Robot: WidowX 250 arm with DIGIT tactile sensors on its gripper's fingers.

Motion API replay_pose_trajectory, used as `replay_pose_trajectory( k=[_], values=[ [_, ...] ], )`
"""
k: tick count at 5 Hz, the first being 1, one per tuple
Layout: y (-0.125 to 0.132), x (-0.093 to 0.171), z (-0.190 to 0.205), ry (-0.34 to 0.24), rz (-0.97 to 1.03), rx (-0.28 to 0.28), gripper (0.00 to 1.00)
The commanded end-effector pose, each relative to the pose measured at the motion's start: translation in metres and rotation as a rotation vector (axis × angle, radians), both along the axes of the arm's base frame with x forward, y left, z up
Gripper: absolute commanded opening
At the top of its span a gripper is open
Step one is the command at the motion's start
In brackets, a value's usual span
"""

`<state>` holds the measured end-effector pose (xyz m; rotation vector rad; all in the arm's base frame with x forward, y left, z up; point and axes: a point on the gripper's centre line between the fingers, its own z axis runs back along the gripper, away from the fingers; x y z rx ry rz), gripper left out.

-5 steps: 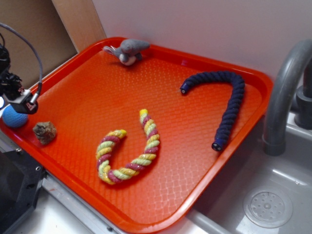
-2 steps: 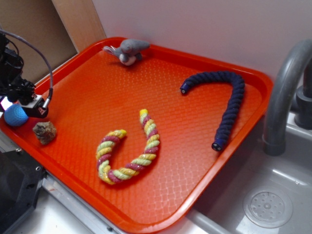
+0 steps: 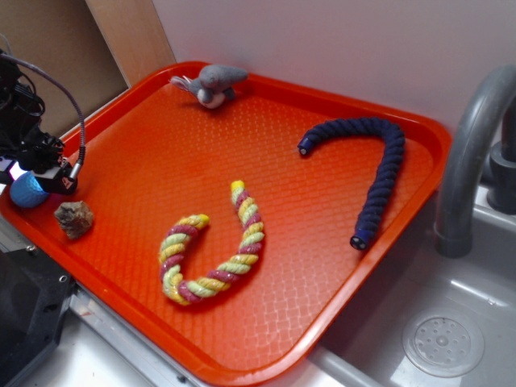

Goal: Grab the blue ball.

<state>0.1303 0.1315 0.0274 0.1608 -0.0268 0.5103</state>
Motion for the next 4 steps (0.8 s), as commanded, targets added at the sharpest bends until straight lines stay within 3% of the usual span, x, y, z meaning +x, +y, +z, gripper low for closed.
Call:
replay_pose_trajectory(
  k=[1, 4],
  values=[
    [0.0048, -0.0045, 0.0048, -0.005, -0.031, 0.002, 0.0],
    [0.0058, -0.0036, 0.0069, -0.01, -0.03, 0.016, 0.0]
  ],
)
